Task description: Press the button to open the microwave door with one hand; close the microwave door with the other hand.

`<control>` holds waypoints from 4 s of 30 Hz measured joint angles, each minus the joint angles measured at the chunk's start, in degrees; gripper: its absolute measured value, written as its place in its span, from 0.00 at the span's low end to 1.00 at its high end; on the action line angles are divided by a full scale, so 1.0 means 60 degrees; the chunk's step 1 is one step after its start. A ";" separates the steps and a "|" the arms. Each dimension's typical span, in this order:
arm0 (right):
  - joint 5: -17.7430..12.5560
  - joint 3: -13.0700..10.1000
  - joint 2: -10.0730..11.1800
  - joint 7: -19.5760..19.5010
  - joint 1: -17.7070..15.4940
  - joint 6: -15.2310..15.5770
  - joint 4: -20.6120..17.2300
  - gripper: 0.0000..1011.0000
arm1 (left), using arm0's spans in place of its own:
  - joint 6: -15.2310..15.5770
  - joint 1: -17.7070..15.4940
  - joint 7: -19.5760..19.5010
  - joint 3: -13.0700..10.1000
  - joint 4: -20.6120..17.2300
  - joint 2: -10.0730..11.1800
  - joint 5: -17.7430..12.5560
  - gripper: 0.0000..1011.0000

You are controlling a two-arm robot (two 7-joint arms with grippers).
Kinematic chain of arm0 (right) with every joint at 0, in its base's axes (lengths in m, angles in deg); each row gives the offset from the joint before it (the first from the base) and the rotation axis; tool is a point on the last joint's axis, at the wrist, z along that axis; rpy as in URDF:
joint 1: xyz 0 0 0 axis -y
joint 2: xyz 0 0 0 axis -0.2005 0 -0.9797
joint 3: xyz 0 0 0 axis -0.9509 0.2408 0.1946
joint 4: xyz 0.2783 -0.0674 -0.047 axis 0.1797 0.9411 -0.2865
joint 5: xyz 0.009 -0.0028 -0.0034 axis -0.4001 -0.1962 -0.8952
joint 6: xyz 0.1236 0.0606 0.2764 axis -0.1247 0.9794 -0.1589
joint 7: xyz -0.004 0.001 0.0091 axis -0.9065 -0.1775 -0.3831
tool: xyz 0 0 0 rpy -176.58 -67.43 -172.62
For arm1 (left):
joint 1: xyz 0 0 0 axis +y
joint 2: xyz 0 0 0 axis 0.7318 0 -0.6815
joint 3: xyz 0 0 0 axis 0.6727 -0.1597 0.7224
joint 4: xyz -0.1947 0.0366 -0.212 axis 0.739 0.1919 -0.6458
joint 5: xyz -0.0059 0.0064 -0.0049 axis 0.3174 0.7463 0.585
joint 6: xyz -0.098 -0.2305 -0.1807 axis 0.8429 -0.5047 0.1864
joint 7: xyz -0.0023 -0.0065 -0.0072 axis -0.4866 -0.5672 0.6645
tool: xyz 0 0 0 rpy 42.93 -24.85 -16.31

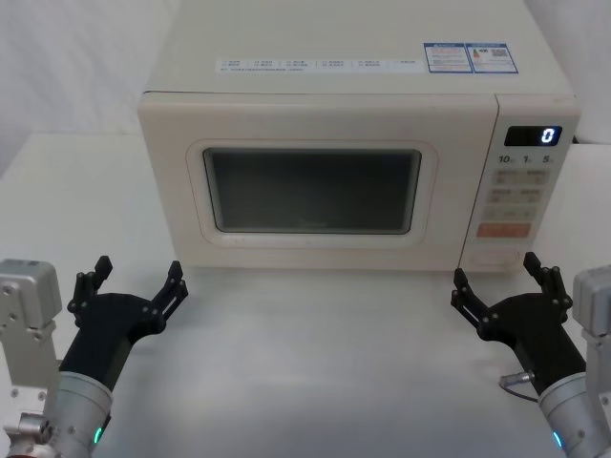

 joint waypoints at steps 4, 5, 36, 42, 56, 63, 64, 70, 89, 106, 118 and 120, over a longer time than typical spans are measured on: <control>0.0000 0.0000 0.0000 0.0000 0.0000 0.0000 0.0000 0.99 | 0.0000 0.0000 -0.0001 0.0000 0.0000 0.0000 0.0000 0.99; 0.0000 0.0000 0.0001 0.0000 0.0000 0.0000 0.0000 0.99 | 0.0000 0.0000 0.0000 0.0000 0.0000 0.0000 0.0000 0.99; -0.0001 0.0000 0.0001 0.0000 0.0000 0.0000 0.0000 0.99 | 0.0001 0.0000 0.0000 0.0000 0.0000 0.0000 -0.0001 0.99; -0.0001 0.0000 0.0000 0.0000 -0.0001 0.0000 0.0000 0.99 | 0.0000 0.0000 0.0000 0.0000 0.0000 0.0000 -0.0001 0.99; -0.0001 0.0000 0.0001 0.0000 0.0000 0.0000 0.0000 0.75 | 0.0000 0.0000 0.0000 0.0000 0.0000 0.0000 -0.0001 0.99; -0.0001 0.0000 0.0000 0.0001 0.0000 0.0000 0.0000 0.56 | 0.0000 0.0000 0.0000 0.0000 0.0000 0.0000 -0.0001 0.99; -0.0001 0.0000 0.0000 0.0001 0.0000 0.0000 0.0000 0.52 | 0.0000 0.0000 0.0000 0.0000 0.0000 -0.0001 -0.0001 0.99; -0.0001 0.0000 0.0001 0.0000 0.0000 0.0000 0.0000 0.31 | 0.0000 0.0000 0.0000 0.0000 0.0000 0.0000 -0.0001 0.99; -0.0001 0.0000 0.0001 0.0000 0.0000 0.0000 0.0000 0.00 | 0.0000 -0.0001 0.0000 0.0001 0.0000 0.0000 -0.0001 0.99; -0.0046 -0.0276 -0.0215 0.0561 0.0356 0.0820 -0.0090 0.00 | 0.0001 0.0000 -0.0001 0.0000 0.0000 -0.0001 -0.0001 0.99; -0.0499 -0.0793 -0.0433 0.1200 0.0783 0.1688 0.0289 0.00 | 0.0001 0.0000 0.0000 -0.0001 0.0000 -0.0001 0.0000 0.99; -0.0503 -0.0826 -0.0450 0.1242 0.0867 0.1741 0.0408 0.00 | 0.0000 -0.0001 0.0000 0.0000 0.0000 -0.0001 -0.0001 0.99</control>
